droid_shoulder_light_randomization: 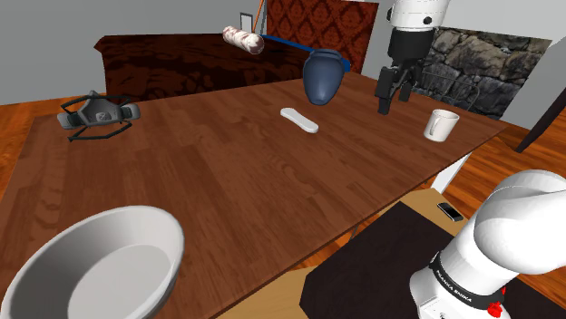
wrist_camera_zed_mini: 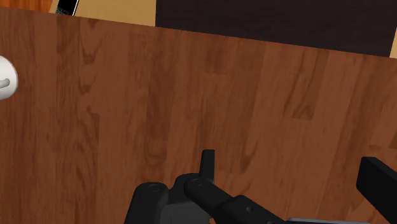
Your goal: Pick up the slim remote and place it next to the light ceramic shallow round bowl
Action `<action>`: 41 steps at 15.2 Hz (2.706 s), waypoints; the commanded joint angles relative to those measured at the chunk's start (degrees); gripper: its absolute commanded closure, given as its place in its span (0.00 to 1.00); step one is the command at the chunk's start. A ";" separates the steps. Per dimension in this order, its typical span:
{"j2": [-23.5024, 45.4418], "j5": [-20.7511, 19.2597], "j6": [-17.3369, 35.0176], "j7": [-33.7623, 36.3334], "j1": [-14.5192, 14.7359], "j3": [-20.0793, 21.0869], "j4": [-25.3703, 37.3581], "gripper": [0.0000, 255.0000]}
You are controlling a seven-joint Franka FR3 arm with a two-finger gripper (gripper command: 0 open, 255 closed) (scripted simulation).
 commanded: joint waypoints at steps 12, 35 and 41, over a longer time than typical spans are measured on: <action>21.81 -0.69 16.19 -1.74 -1.67 -3.08 6.94 0.00; 71.78 4.17 24.05 -6.99 -4.83 -5.63 51.24 0.00; 73.07 4.20 28.02 -7.01 -4.88 -5.60 48.55 0.00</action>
